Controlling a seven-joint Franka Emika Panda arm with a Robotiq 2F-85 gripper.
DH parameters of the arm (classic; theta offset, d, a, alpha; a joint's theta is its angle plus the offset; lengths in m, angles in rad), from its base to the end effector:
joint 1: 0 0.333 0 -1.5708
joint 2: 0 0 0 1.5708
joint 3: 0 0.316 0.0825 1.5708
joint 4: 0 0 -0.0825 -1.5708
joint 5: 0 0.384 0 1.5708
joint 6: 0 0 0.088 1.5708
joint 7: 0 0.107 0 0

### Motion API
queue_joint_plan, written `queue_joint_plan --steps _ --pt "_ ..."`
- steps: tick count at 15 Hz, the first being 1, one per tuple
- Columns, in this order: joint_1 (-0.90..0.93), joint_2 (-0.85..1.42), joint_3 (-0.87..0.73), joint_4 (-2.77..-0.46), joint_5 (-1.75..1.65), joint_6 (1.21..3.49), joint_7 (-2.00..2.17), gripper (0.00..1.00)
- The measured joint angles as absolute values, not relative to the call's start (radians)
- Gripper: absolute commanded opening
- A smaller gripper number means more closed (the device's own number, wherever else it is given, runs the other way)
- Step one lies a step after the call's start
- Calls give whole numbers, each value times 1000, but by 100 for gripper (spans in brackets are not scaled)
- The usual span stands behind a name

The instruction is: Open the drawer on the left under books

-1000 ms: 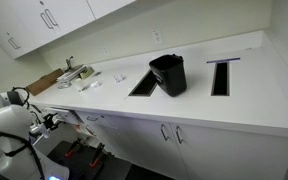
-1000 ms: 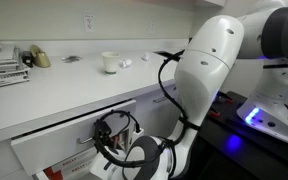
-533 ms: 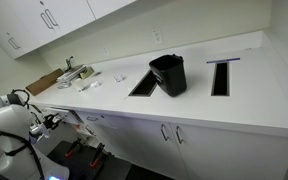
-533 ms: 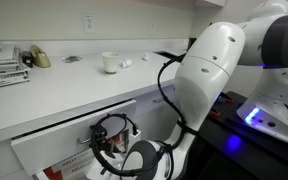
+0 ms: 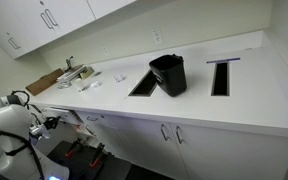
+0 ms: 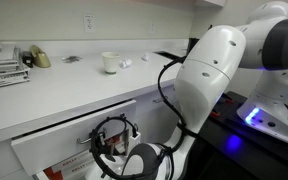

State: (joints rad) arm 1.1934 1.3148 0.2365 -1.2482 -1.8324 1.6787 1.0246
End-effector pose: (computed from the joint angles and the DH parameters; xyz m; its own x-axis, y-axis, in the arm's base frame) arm 0.2259 0.6449 -0.0199 0.0484 0.9956 0.0797 0.1632 -0.0866 0.9828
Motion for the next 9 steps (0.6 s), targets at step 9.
queue_joint_plan --steps 9 --pt "1251 1329 241 -1233 -1789 1625 963 3"
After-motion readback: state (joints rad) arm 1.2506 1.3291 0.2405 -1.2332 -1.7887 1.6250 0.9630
